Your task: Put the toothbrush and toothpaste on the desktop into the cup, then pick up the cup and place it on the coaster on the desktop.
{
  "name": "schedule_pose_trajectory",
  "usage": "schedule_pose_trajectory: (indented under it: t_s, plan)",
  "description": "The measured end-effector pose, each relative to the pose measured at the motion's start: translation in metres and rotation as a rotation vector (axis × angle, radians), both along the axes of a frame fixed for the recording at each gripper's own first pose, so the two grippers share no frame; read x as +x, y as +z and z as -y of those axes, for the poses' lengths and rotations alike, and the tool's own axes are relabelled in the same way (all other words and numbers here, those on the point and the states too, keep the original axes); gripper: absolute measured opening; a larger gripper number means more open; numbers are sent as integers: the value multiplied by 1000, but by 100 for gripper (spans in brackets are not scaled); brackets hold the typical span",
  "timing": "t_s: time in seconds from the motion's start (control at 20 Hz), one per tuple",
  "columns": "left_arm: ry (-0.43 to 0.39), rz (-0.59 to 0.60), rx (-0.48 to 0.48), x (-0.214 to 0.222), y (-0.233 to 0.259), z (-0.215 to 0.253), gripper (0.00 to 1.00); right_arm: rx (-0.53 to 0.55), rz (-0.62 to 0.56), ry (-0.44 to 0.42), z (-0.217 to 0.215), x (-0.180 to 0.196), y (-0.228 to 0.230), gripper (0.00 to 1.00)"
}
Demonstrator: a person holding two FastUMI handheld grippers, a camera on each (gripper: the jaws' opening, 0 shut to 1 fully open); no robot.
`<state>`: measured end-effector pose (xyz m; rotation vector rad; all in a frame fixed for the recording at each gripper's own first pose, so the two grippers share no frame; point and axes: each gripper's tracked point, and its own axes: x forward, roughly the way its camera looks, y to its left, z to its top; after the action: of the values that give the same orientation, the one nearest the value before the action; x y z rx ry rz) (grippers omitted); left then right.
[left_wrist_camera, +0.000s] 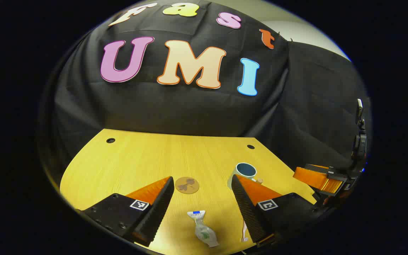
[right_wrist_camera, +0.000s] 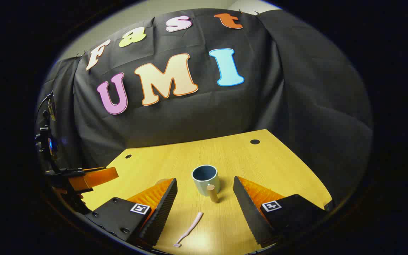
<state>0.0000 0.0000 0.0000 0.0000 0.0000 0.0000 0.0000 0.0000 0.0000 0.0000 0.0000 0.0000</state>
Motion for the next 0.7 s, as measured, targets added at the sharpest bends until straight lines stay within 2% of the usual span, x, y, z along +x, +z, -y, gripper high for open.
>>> schedule_pose_trajectory:
  t_s: [0.45, 0.5, 0.7]
  plan:
    - [6, -26, -5, 4, -10, -1, 94, -2, -50, -7, 2, 8, -17, 98]
    - [8, -28, -10, 3, -10, -4, 95, -5, -55, -6, 1, 8, -19, 94]
    - [18, -36, -36, 5, -13, -12, 94, -15, -68, -6, -4, 11, -23, 98]
